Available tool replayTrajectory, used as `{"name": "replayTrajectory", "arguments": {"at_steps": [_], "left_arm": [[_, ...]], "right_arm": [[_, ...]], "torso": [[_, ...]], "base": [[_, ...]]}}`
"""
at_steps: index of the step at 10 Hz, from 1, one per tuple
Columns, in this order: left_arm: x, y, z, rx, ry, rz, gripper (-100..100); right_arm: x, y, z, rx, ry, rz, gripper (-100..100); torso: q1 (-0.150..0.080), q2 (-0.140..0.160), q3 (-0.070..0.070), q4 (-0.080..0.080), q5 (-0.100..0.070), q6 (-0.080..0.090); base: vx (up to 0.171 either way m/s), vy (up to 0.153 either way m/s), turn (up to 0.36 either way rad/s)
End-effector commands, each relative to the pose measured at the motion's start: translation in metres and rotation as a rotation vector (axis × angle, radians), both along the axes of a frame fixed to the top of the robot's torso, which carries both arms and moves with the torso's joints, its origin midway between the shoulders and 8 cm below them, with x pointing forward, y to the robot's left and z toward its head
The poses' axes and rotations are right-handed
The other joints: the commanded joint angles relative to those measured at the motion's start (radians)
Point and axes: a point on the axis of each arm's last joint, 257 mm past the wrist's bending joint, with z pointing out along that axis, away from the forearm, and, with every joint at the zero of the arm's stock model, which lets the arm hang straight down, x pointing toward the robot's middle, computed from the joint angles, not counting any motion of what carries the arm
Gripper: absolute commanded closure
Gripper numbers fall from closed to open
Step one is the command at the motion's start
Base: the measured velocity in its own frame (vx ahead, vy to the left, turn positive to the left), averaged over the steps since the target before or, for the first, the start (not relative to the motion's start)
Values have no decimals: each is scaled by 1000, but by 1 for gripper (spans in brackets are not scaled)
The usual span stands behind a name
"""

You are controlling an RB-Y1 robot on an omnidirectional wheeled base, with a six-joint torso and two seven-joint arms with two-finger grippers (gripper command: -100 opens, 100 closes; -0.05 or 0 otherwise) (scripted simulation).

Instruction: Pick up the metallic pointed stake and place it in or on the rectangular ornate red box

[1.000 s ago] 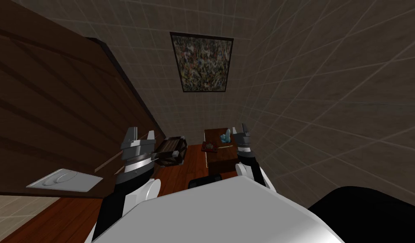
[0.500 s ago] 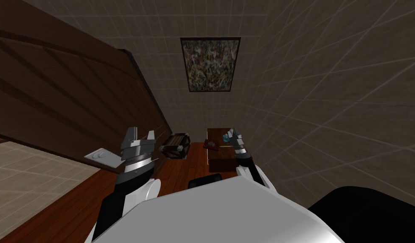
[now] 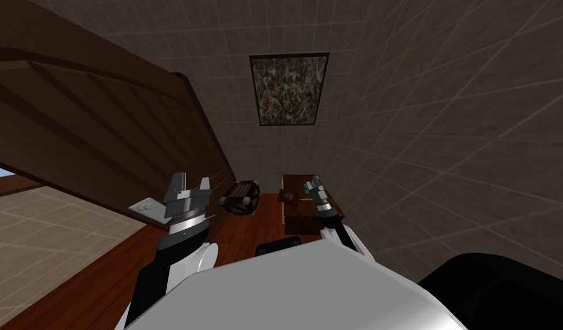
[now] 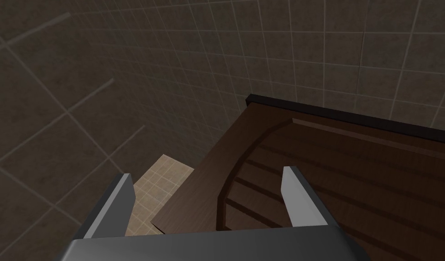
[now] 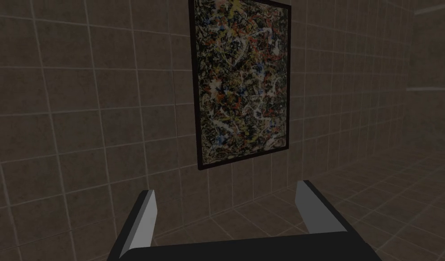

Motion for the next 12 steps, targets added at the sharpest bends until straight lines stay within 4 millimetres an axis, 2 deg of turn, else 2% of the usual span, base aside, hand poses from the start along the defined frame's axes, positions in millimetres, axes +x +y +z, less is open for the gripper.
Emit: {"name": "replayTrajectory", "arguments": {"at_steps": [1, 5, 6, 9, 12], "left_arm": [[0, 0, 0, 0, 0, 0, 0], [0, 0, 0, 0, 0, 0, 0], [0, 0, 0, 0, 0, 0, 0], [0, 0, 0, 0, 0, 0, 0], [0, 0, 0, 0, 0, 0, 0]], "right_arm": [[0, 0, 0, 0, 0, 0, -100], [0, 0, 0, 0, 0, 0, -100], [1, 0, -26, -46, 63, 4, -100], [0, -1, -71, -121, 170, 11, -100], [-8, -6, -133, -224, 313, 21, -100]], "torso": [[0, 0, 0, 0, 0, 0], [0, 0, 0, 0, 0, 0], [0, 0, 0, 0, 0, 0], [-4, 1, 1, 0, -1, 0], [-5, 2, 1, 0, -1, 0]], "base": [[-1, -8, -26], [0, 3, 8], [-6, -14, 146], [-17, -43, 197], [-30, -61, 264]]}}
